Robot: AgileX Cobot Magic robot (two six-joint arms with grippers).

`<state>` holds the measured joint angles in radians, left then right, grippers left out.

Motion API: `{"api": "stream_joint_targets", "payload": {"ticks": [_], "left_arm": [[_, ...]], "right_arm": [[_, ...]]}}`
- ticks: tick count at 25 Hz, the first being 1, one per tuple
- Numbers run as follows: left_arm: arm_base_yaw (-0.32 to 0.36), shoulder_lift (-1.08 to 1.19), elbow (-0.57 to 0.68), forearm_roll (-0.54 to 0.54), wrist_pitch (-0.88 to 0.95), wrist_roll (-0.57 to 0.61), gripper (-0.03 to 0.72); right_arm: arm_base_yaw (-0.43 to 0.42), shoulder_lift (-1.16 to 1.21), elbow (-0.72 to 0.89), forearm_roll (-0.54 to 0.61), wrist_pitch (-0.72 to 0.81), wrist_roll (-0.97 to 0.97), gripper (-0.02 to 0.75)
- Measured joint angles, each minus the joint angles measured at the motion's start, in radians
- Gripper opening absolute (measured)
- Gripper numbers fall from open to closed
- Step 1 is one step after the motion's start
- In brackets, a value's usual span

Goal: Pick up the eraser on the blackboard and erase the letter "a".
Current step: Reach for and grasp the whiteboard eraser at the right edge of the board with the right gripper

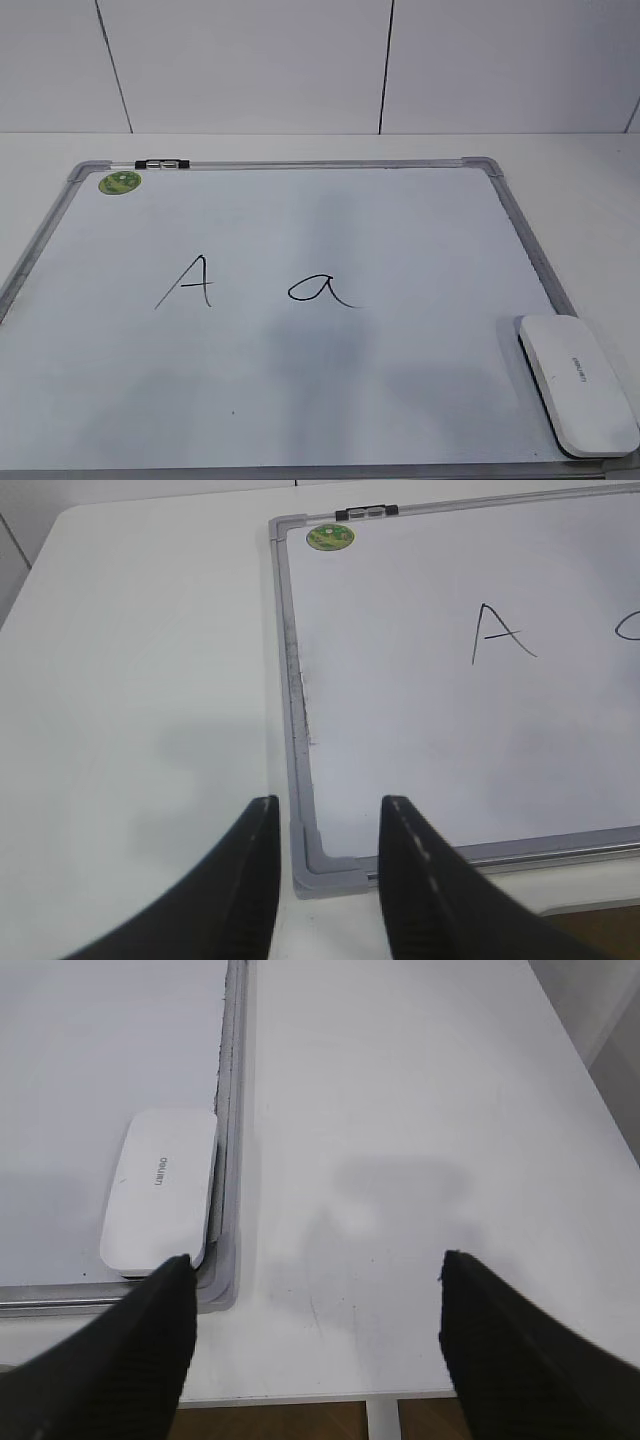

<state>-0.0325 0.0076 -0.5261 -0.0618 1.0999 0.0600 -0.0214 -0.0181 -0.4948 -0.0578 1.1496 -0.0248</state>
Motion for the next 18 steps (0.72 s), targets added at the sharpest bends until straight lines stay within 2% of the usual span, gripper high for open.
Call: {"api": "stream_joint_targets", "payload": {"ticks": [18], "left_arm": [[0.0, 0.0, 0.0, 0.0, 0.0, 0.0, 0.236]], "right_arm": [[0.0, 0.0, 0.0, 0.0, 0.0, 0.0, 0.589]]}}
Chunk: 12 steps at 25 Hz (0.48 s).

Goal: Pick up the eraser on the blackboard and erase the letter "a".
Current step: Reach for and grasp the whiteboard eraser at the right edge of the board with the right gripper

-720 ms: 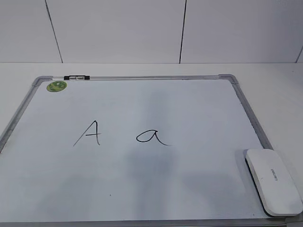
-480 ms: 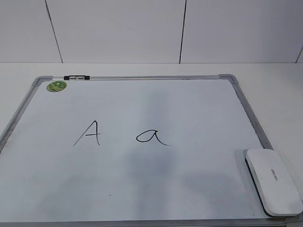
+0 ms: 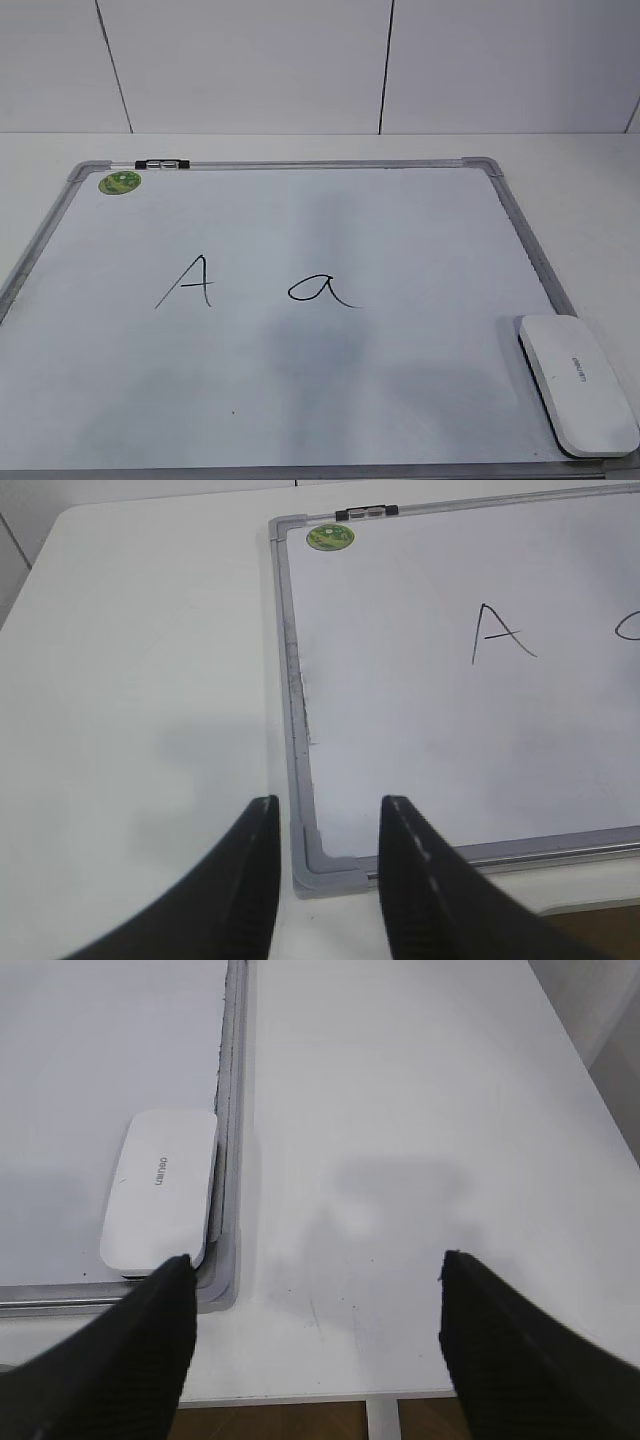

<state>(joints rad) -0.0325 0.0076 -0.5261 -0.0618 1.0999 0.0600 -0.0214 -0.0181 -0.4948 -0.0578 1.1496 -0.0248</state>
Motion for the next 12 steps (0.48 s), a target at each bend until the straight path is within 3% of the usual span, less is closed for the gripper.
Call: {"api": "stream_joint_targets", "payload": {"ticks": [12], "left_arm": [[0.0, 0.0, 0.0, 0.0, 0.0, 0.0, 0.236]], "right_arm": [[0.0, 0.0, 0.0, 0.0, 0.0, 0.0, 0.589]]}}
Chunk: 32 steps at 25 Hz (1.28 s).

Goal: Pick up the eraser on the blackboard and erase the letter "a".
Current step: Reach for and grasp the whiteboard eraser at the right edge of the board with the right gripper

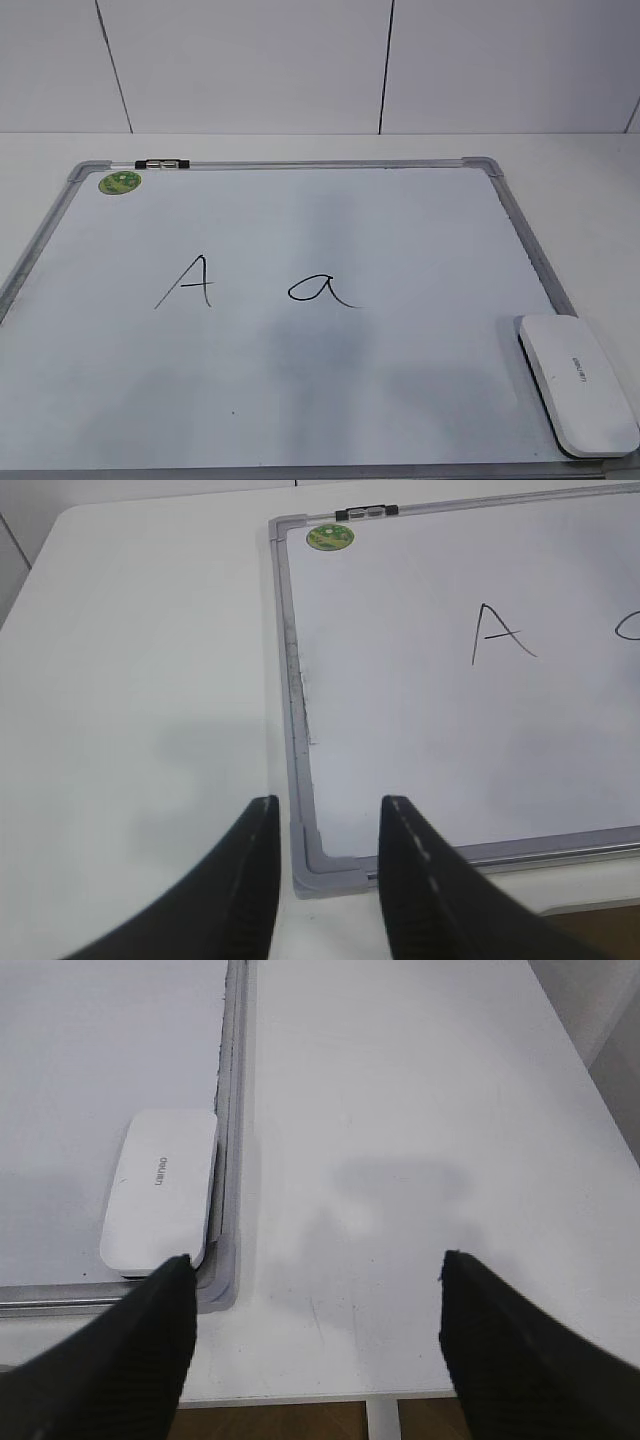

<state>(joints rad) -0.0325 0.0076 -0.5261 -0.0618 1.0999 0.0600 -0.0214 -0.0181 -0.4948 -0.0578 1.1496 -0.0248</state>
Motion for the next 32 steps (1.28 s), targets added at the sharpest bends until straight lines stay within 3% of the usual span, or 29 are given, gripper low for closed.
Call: {"api": "stream_joint_targets", "payload": {"ticks": [10, 15, 24, 32], "left_arm": [[0.0, 0.0, 0.0, 0.0, 0.0, 0.0, 0.236], [0.0, 0.0, 0.0, 0.0, 0.0, 0.0, 0.236], [0.0, 0.0, 0.0, 0.0, 0.0, 0.0, 0.236], [0.0, 0.0, 0.0, 0.0, 0.0, 0.0, 0.236]], "right_arm": [[0.0, 0.0, 0.0, 0.018, 0.0, 0.0, 0.589], [0.0, 0.02, -0.091, 0.058, 0.0, 0.0, 0.589], [0.0, 0.275, -0.271, 0.099, -0.019, 0.0, 0.589], [0.0, 0.528, -0.293, 0.178, -0.097, -0.002, 0.589]]}}
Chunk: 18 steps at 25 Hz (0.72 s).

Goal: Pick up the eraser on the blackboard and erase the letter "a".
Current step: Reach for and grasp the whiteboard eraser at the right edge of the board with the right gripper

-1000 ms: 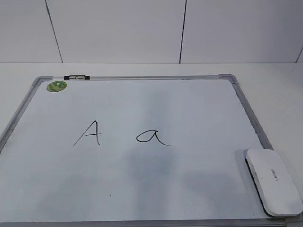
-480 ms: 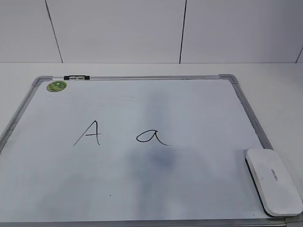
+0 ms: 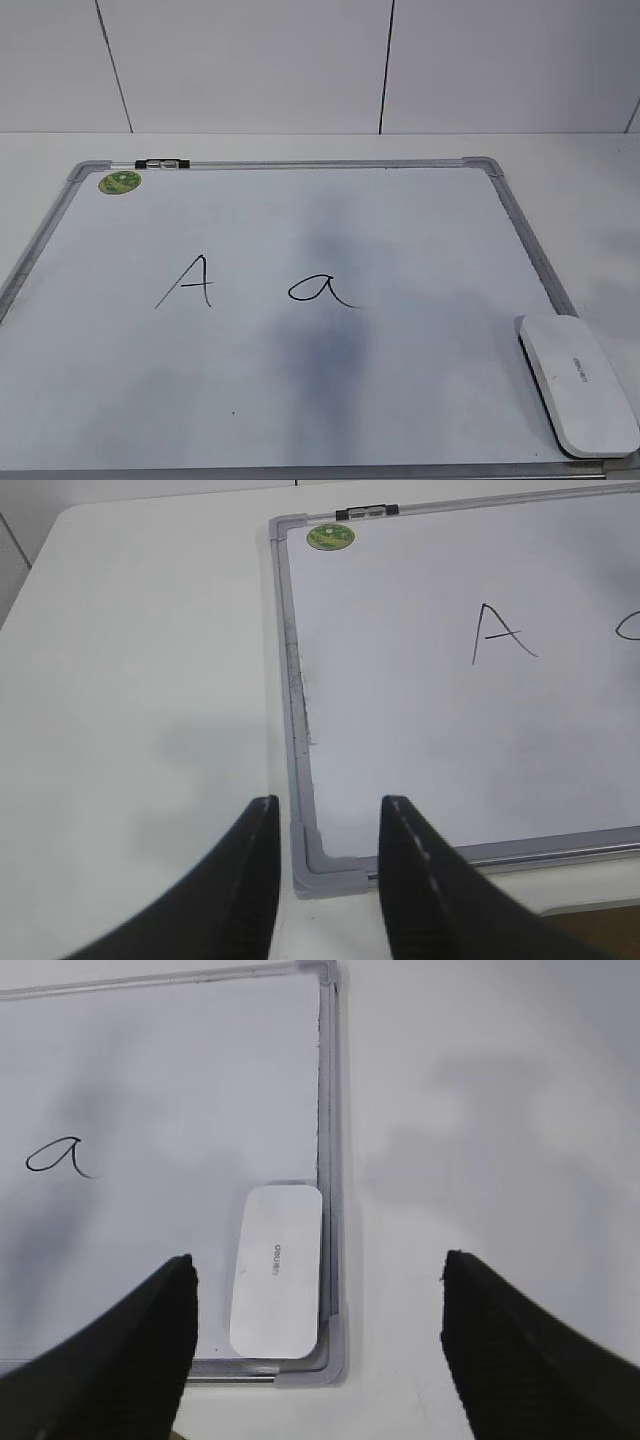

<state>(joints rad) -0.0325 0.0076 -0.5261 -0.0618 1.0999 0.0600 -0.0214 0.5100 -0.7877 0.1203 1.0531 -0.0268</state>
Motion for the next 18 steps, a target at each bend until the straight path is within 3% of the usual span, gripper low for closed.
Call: {"api": "stream_joint_targets", "payload": {"ticks": [13, 18], "left_arm": [[0.0, 0.0, 0.0, 0.0, 0.0, 0.0, 0.236], [0.0, 0.0, 0.0, 0.0, 0.0, 0.0, 0.236]], "right_arm": [[0.0, 0.339, 0.0, 0.069, 0.068, -0.051, 0.589], [0.046, 0.457, 0.0, 0.091, 0.068, -0.059, 0.589]]}}
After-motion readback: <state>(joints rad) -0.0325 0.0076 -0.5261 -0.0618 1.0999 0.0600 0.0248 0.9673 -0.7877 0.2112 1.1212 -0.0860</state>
